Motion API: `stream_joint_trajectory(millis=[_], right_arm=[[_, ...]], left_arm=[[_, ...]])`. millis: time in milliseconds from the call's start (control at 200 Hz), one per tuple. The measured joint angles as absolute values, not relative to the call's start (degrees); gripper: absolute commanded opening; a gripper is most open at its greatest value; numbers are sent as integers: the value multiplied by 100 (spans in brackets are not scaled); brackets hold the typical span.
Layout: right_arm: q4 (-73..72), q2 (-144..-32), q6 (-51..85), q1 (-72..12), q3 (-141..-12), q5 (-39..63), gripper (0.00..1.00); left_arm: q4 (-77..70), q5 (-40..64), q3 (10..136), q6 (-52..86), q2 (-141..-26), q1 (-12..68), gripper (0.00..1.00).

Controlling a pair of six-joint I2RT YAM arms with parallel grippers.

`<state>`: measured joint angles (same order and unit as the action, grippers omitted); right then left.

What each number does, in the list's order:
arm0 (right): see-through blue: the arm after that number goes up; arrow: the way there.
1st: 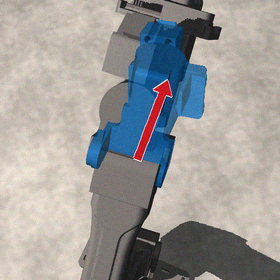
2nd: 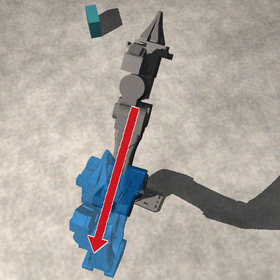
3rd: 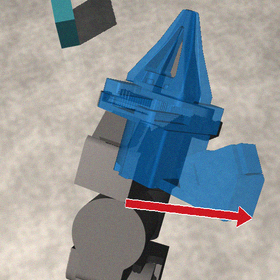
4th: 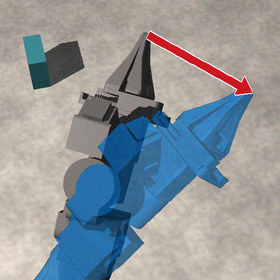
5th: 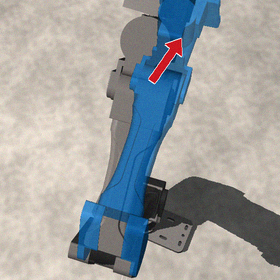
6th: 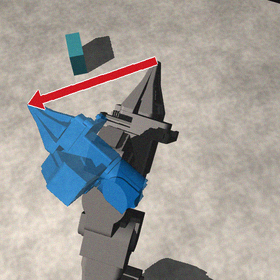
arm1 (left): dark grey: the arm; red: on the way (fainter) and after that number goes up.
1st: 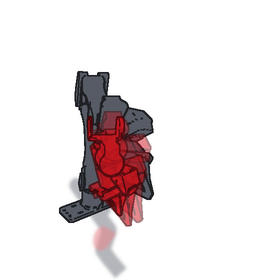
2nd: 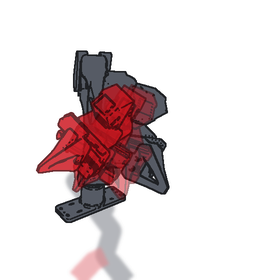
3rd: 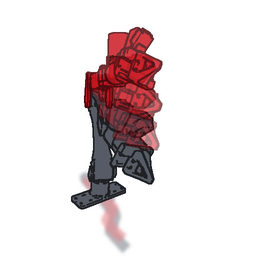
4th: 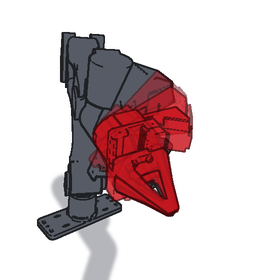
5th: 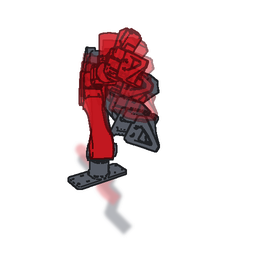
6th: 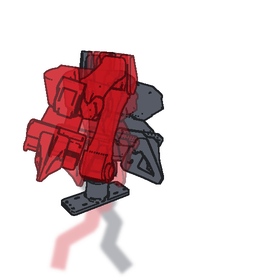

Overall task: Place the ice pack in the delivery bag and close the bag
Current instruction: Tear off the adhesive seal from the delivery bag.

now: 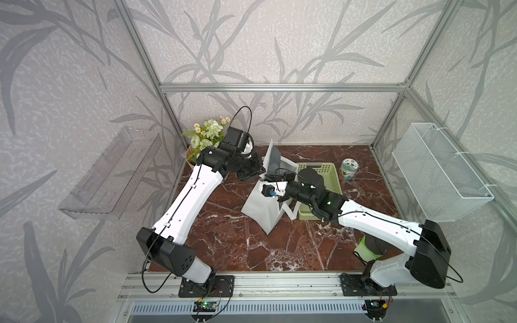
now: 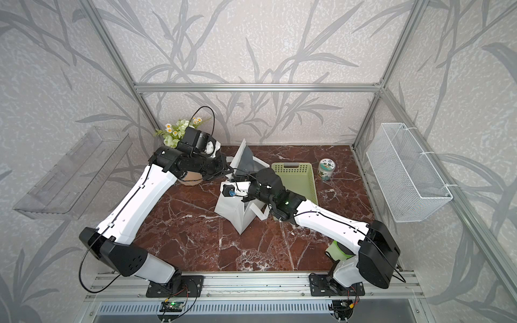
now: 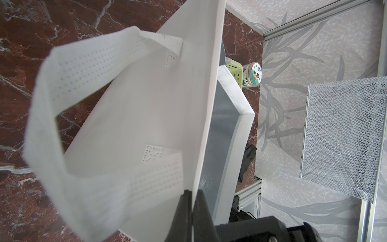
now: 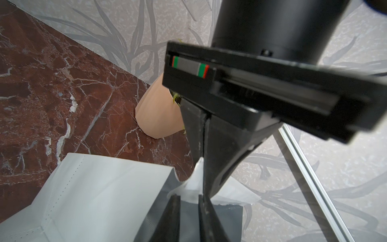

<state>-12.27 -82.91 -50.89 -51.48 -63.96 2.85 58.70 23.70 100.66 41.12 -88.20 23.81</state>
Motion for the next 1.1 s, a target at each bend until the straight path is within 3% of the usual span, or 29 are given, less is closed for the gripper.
stream_joint_trajectory(millis=[1100], right_arm=[[-1393,-8545,-4917,-5223,-6591,130,15]], left_arm=[[5872,2390,10066,4093,-8820,2353,0]])
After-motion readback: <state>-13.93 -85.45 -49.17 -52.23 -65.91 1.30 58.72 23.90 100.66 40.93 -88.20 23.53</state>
